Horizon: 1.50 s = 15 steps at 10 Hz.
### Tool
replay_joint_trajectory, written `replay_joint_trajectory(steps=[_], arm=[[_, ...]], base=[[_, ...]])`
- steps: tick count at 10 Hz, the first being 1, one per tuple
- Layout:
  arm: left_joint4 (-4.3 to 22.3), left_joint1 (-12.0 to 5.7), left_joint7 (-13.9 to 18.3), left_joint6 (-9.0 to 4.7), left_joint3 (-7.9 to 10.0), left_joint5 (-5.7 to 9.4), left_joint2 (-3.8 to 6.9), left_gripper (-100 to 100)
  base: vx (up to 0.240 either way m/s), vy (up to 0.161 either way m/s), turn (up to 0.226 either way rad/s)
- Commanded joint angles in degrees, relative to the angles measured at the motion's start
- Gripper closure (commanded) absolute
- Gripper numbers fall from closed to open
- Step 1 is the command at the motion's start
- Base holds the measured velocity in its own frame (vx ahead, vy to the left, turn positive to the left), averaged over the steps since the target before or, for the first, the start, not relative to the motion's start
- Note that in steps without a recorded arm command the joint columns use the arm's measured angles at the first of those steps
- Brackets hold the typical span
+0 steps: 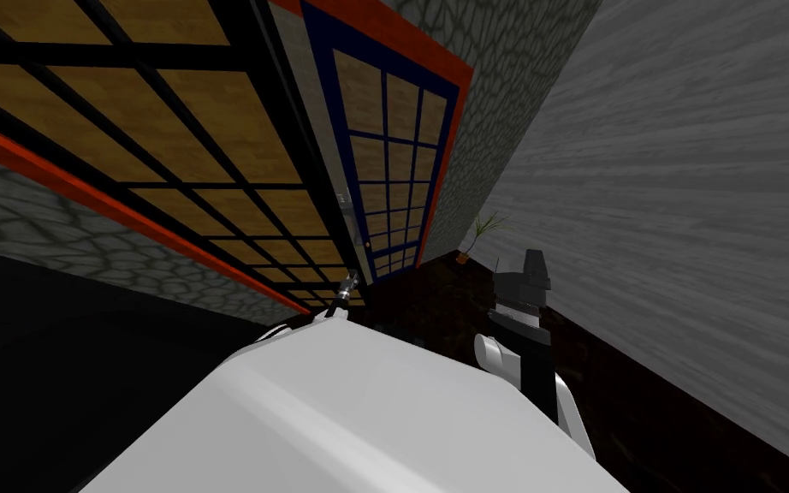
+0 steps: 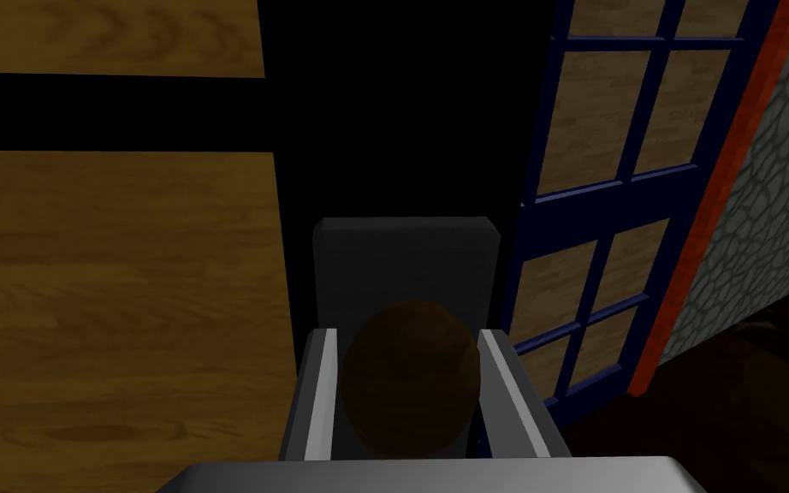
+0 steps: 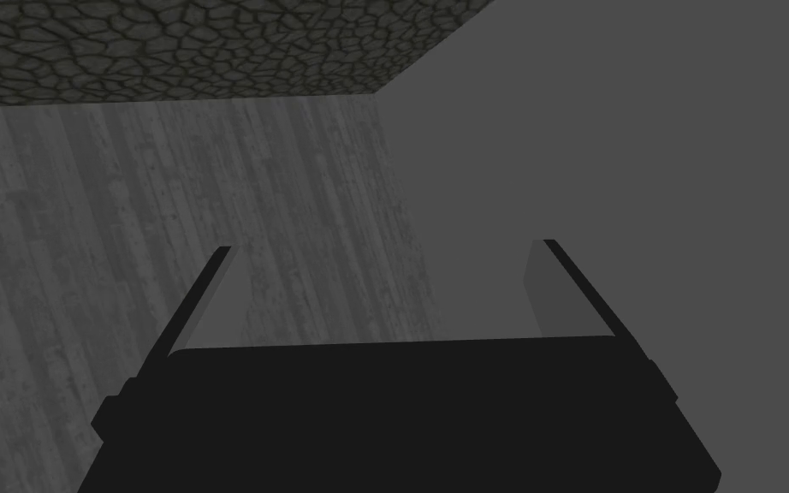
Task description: Pull the door open
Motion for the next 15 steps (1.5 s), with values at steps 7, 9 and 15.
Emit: replay_joint_trajectory(steps=[7, 9, 15], arm=[[-1.3, 2.73, 5.2, -1.75, -5.38, -2.20, 3.14, 100], [-1.6, 3.53, 6.6, -3.02, -6.76, -2.87, 4.27, 100], [-2.6, 5.31, 9.5, -5.45, -9.70, -4.31, 6.73, 100]], base=[[-0.214, 0.030, -0.080], [-0.199, 0.042, -0.095], [-0.194, 0.037, -0.070]])
